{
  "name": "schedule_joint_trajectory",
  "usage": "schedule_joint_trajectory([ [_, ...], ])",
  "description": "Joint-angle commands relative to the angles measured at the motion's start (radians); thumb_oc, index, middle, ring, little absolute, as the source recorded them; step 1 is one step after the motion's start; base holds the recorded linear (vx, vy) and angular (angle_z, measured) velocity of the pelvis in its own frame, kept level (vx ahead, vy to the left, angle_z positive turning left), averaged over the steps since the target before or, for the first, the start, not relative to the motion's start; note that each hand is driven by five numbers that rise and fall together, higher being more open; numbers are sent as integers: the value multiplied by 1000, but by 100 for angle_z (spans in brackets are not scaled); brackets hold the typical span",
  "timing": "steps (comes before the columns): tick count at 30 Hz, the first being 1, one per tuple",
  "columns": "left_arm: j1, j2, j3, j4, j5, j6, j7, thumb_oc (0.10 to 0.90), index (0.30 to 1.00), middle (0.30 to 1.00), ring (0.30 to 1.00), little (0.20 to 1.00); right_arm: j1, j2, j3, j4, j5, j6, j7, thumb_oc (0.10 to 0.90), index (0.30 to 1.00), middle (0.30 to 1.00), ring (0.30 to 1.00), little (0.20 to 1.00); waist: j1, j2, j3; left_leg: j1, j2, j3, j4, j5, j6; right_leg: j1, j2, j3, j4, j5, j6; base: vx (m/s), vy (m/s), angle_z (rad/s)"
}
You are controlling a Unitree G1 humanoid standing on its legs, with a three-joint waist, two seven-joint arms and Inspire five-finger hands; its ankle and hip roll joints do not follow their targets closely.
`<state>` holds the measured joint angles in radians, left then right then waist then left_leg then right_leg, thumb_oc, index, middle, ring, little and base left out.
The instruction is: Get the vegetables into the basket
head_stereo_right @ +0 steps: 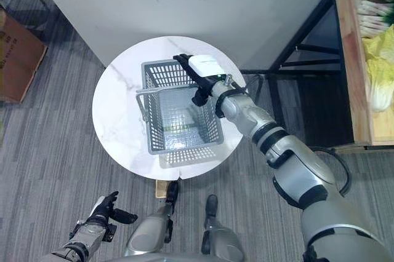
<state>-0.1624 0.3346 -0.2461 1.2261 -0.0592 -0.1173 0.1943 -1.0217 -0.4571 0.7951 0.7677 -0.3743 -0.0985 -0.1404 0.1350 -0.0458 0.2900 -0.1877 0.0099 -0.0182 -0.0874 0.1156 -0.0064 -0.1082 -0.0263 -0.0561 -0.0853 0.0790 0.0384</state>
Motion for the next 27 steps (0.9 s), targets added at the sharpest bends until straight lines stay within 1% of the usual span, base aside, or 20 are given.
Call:
schedule_joint_trajectory([
  [1,-20,51,-64,44,-20,-19,37,900,1000,1000,1000,1000,-135,26,19,60,28,-7,-79,900,1000,1000,1000,1000,11,-33,-37,3,20,31,0,-10,-40,-58,-102,52,24,85,84,0,0,0],
  [2,-23,51,-67,44,-23,-18,36,900,1000,1000,1000,1000,-137,29,19,81,26,-5,-80,863,948,948,948,948,13,-32,-36,0,19,30,0,-10,-40,-60,-102,50,24,85,84,0,0,0],
  [3,-26,51,-69,45,-27,-20,39,900,1000,1000,1000,1000,-137,35,20,109,26,-1,-85,618,605,605,605,605,16,-31,-35,-2,18,27,0,-9,-39,-61,-102,48,23,85,84,0,0,0],
  [4,-28,51,-73,44,-27,-20,40,900,1000,1000,1000,1000,-138,41,23,133,23,0,-86,465,391,391,391,391,18,-30,-34,-4,17,25,0,-9,-39,-62,-102,48,23,85,85,0,0,0],
  [5,-29,51,-78,46,-27,-21,40,900,1000,1000,1000,1000,-140,47,27,156,22,0,-88,400,300,300,300,300,21,-29,-33,-7,15,23,0,-8,-39,-64,-102,47,22,85,85,0,0,0],
  [11,-27,38,-101,50,-27,-23,40,900,1000,1000,1000,1000,-136,51,28,270,8,9,-101,400,300,300,300,300,35,-20,-33,-13,11,18,0,-7,-36,-69,-105,49,15,89,87,0,0,0],
  [18,-17,24,-104,50,-20,-18,32,900,1000,1000,1000,1000,-116,26,19,257,6,10,-98,400,300,300,300,300,31,-14,-41,-6,9,20,0,-13,-33,-64,-108,50,15,84,88,0,0,0],
  [20,-14,22,-96,55,-18,-14,29,900,1000,1000,1000,1000,-105,11,20,210,6,6,-93,400,300,300,300,300,25,-16,-44,-1,10,23,0,-16,-33,-60,-108,51,14,81,87,0,0,0],
  [22,-6,22,-80,56,-9,-5,23,900,1000,1000,1000,1000,-93,-30,15,76,17,-2,-77,400,300,300,300,300,15,-21,-49,11,13,27,0,-22,-33,-56,-106,58,19,76,87,0,0,0],
  [24,4,20,-65,62,-1,2,17,900,1000,1000,1000,1000,-63,-56,-9,-18,43,-13,-71,400,300,300,300,300,6,-27,-54,22,15,33,0,-27,-31,-49,-106,62,23,72,86,0,0,0],
  [25,4,20,-65,62,-1,2,17,900,1000,1000,1000,1000,-62,-57,-9,-18,43,-13,-71,400,300,300,300,300,7,-27,-54,22,15,33,0,-27,-31,-49,-106,62,23,72,86,0,0,0],
  [26,17,18,-48,65,8,9,10,900,1000,1000,1000,1000,-38,-100,-22,-138,59,-28,-60,400,300,300,300,300,-5,-34,-61,32,18,38,0,-32,-31,-42,-105,66,24,68,86,0,0,0],
  [27,23,16,-37,67,10,13,9,900,1000,1000,1000,1000,-23,-120,-28,-192,67,-35,-53,400,300,300,300,300,-10,-36,-64,38,19,40,0,-35,-31,-38,-106,67,25,66,86,34,-10,-2],
])
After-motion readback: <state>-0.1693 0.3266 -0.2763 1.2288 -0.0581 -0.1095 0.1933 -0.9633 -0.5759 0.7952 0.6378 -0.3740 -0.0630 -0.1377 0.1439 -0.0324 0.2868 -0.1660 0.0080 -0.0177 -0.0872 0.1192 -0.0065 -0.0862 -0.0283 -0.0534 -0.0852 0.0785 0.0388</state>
